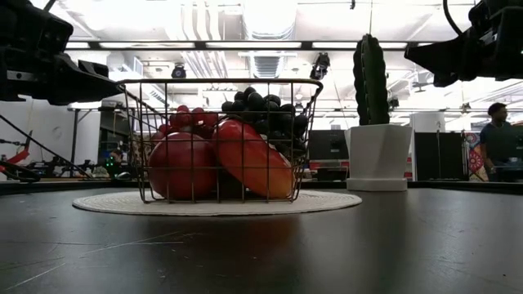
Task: Build produce basket
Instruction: Return to Home Position
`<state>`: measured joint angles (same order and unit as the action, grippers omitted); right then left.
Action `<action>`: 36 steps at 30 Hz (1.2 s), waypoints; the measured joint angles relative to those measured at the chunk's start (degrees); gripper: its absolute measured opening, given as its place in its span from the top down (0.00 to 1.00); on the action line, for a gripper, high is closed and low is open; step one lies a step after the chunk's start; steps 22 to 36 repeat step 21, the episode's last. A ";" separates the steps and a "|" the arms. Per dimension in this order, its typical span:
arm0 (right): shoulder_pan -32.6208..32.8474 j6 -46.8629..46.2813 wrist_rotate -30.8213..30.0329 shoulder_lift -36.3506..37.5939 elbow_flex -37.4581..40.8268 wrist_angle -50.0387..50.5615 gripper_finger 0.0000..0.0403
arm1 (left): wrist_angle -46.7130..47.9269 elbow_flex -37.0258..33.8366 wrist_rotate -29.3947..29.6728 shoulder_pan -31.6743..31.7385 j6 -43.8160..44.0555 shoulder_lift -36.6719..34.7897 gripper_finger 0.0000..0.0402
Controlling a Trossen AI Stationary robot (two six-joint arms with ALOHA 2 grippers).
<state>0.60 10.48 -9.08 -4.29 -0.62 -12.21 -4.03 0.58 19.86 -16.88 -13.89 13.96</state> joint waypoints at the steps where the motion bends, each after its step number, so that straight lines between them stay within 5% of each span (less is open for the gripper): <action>1: 0.00 0.00 0.00 0.00 0.00 0.00 0.92 | 0.00 0.00 0.00 0.00 0.00 0.02 1.00; 36: 0.00 0.00 -0.01 0.00 0.02 -0.02 0.92 | -0.02 0.00 0.00 0.00 0.00 0.58 1.00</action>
